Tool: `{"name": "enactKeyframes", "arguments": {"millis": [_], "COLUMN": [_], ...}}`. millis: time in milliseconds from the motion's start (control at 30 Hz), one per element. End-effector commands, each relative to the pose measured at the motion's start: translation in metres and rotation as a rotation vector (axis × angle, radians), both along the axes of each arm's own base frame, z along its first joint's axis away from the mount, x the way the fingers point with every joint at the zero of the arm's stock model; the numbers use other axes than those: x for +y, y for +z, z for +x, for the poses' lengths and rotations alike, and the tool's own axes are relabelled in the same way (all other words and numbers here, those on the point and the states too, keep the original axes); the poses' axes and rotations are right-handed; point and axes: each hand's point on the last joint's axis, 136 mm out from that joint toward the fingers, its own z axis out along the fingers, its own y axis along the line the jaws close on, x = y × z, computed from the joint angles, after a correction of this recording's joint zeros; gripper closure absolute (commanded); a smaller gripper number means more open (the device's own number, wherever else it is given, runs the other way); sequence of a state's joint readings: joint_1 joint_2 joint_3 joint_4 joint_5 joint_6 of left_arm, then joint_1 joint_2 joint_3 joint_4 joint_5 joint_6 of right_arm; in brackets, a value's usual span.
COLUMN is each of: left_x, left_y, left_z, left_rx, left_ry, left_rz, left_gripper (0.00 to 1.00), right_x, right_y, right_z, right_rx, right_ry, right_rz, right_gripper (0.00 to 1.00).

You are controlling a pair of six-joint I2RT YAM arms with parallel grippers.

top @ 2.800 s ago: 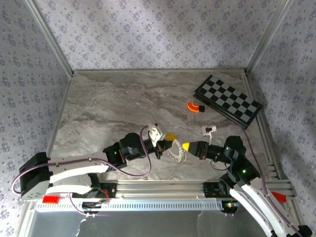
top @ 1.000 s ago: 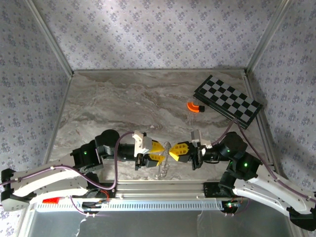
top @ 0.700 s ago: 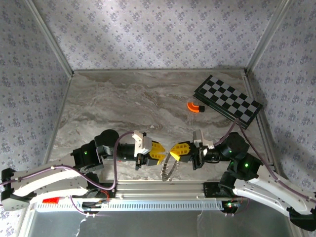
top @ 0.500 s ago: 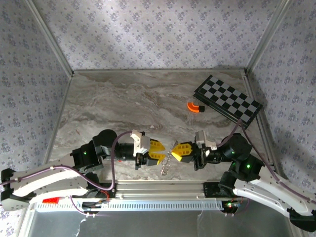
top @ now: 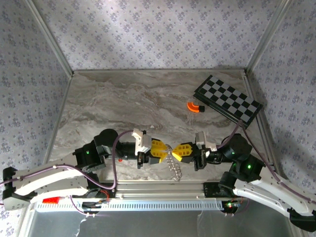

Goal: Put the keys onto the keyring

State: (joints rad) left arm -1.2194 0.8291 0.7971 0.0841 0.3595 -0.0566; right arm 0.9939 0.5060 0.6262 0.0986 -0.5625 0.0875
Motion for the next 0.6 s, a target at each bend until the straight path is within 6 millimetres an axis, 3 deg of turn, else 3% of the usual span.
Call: {"name": "enactKeyframes", "arguments": {"millis": [0,567], "left_x": [0.0,-0.009], "left_y": [0.02,0.023], "left_z": [-0.006,0.0], "left_rx": [-0.007,0.005], "left_ry": [-0.029,-0.016], "left_rz": [-0.065,-0.094], "left_gripper": [0.75,0.73], "right_x": [-0.005,-0.011], "right_y": [0.013,0.015], "right_z": [0.002,0.014], "right_rx": [-0.05,-0.077], "right_ry": [-0.038,-0.131], "right_rz": [0.032,0.065], "right_gripper": [1.0,1.0]}}
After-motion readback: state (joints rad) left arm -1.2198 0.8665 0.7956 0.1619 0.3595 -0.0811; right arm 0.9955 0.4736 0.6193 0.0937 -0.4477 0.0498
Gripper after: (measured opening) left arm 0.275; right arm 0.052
